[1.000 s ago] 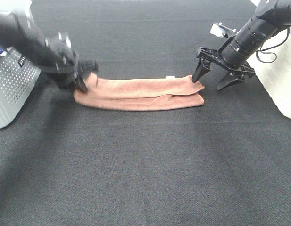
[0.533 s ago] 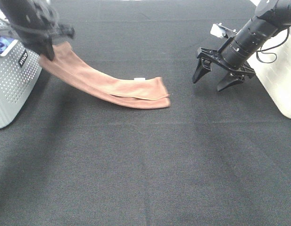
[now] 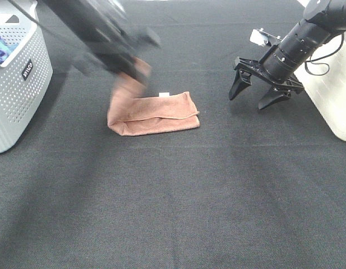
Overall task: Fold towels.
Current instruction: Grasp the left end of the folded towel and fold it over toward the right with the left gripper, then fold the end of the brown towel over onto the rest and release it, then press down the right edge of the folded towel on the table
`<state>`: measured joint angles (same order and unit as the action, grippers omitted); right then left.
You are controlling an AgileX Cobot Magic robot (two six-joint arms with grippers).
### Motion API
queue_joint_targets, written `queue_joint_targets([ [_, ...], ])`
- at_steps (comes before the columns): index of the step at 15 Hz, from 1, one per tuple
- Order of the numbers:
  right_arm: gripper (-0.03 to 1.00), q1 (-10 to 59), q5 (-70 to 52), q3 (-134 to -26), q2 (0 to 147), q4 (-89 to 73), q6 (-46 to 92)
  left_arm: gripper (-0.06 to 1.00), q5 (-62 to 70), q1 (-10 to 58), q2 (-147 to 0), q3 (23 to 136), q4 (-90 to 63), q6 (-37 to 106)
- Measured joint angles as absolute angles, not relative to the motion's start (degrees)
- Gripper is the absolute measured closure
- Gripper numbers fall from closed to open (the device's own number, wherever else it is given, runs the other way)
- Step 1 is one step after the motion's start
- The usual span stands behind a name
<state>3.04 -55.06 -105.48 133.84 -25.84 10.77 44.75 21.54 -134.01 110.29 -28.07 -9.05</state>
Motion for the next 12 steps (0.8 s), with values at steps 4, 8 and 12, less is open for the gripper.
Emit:
queue_joint_targets([
  [4,0.21,3.0,-55.1,-105.5,133.8,-25.8,10.8,0.93,42.2,25.3,-141.6,117.9,-31.4,-9.0],
  [8,0.21,3.0,-55.1,-105.5,133.8,-25.8,10.8,0.57,40.6,26.6,-142.7,119.3,-32.1,-10.1],
  [12,0.21,3.0,-55.1,-105.5,133.8,-28.2,12.5,0.23,37.8,26.6,-142.6,119.5,-33.9,-7.6],
])
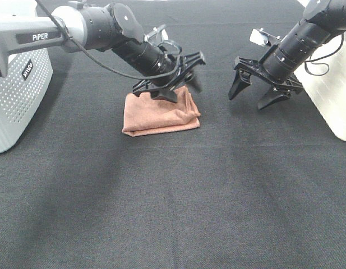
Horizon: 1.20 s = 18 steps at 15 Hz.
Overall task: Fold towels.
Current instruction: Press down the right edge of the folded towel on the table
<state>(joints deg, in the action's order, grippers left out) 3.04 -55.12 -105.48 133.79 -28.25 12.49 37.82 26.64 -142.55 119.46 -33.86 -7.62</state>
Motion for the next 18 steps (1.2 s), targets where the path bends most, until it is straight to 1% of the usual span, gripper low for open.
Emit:
queue_joint_targets([
  [2,0.21,3.0,-55.9,-105.5,133.4,-33.6,14.7,0.2,36.1,26.0,-140.9,119.5,-32.3,-2.9],
  [4,0.21,3.8,-57.2,-105.5,132.8,-41.2,18.5,0.2,34.7,23.8,-138.2,119.5,-30.1,-0.6],
  [7,0.21,10.1,-55.6,-105.5,133.3,-55.6,26.9,0.2,34.1,16.8,-132.6,119.7,-29.0,0.0],
  [8,0.21,10.1,-55.6,-105.5,133.3,-55.6,26.9,0.2,34.1,16.8,-132.6,119.7,-29.0,0.0],
  [11,0.21,13.8,-54.5,-107.5,137.3,-63.0,32.6,0.2,34.5,13.3,-130.5,119.8,-28.7,0.0],
  [15,0.21,13.8,-54.7,-115.5,144.4,-63.3,31.9,0.2,38.3,12.5,-130.2,119.8,-28.5,0.0],
  [18,0.21,11.6,-55.2,-116.0,147.8,-59.8,30.4,0.2,38.3,12.5,-130.2,119.8,-28.5,-0.6],
])
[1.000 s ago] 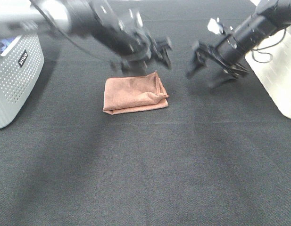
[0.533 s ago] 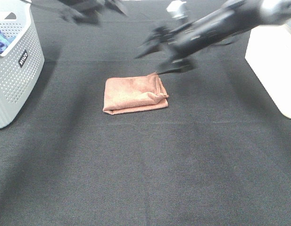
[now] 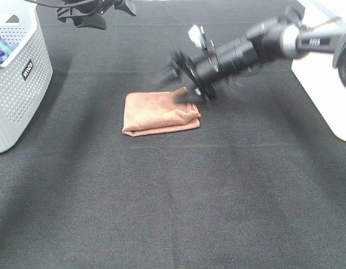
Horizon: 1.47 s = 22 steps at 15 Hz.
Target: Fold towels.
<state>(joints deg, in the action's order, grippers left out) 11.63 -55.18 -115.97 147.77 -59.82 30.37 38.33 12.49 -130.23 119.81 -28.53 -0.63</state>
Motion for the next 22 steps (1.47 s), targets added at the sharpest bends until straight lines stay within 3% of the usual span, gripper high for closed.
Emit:
queue_joint_targets([
  [9,0.21,4.9,-59.2,-120.4,146.5,-47.0,25.2,0.2,41.4,12.5,-130.1,119.9,-28.5,0.0],
  [13,0.21,6.8,-66.6,-120.8,135.8,-28.6,14.3,0.2,51.4,12.5,-125.4,119.9,-26.6,10.4],
  [18,0.21,8.5,-69.0,-119.5,122.4,-14.7,6.9,0.2,61.1,12.6,-114.8,119.9,-14.3,3.6],
  [22,0.21,11.2,-69.2,-111.6,111.0,-9.6,6.2,0.2,69.2,12.6,-107.8,119.7,-2.1,0.3],
])
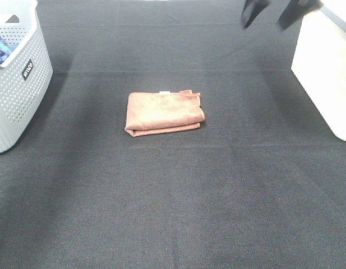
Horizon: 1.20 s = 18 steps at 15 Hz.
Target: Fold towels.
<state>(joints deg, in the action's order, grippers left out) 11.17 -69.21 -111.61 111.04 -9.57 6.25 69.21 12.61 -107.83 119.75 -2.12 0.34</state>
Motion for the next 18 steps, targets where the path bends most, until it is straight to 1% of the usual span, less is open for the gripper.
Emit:
queue_joint_targets([
  [1,0.21,11.9,-69.2,-108.5,107.3,-9.1,6.2,0.2,69.3,12.6,-105.8,118.5,0.0,0.0],
  [3,0.21,12.8,-69.3,-98.3,98.5,-8.5,6.2,0.2,69.6,12.6,-97.6,111.7,2.6,-0.7],
  [5,0.21,13.0,-69.3,-89.8,91.7,-8.3,6.0,0.2,69.6,12.6,-89.3,101.9,2.9,-0.7],
  [6,0.21,13.1,-69.3,-83.8,87.3,-8.3,5.8,0.2,69.6,12.6,-84.9,96.6,2.9,-0.9],
  [8,0.21,13.1,-69.3,-73.2,79.2,-8.3,5.8,0.2,69.5,12.6,-74.9,84.3,2.9,-0.9],
  [9,0.21,13.1,-68.6,-64.8,72.0,-8.3,5.7,0.2,69.6,12.6,-67.3,74.6,2.9,-0.9],
  [11,0.21,13.1,-67.4,-55.4,63.5,-8.3,5.4,0.2,69.7,12.6,-55.6,61.4,2.9,-1.1],
  [12,0.21,13.1,-67.1,-51.9,59.2,-8.1,5.3,0.2,69.7,12.6,-50.6,55.7,2.8,-1.1],
  [13,0.21,13.1,-67.1,-51.9,59.2,-8.1,5.3,0.2,69.7,12.6,-50.6,55.7,2.8,-1.1],
  [15,0.21,13.1,-67.1,-44.5,49.4,-6.8,5.2,0.2,69.8,12.6,-38.0,45.6,1.1,-1.1],
  [17,0.21,13.1,-67.1,-40.0,41.0,-5.3,5.2,0.2,70.0,12.6,-27.6,38.5,0.0,0.0],
  [18,0.21,13.1,-66.0,-37.5,34.1,-4.4,5.2,0.2,70.1,12.6,-21.0,35.7,0.0,1.1],
])
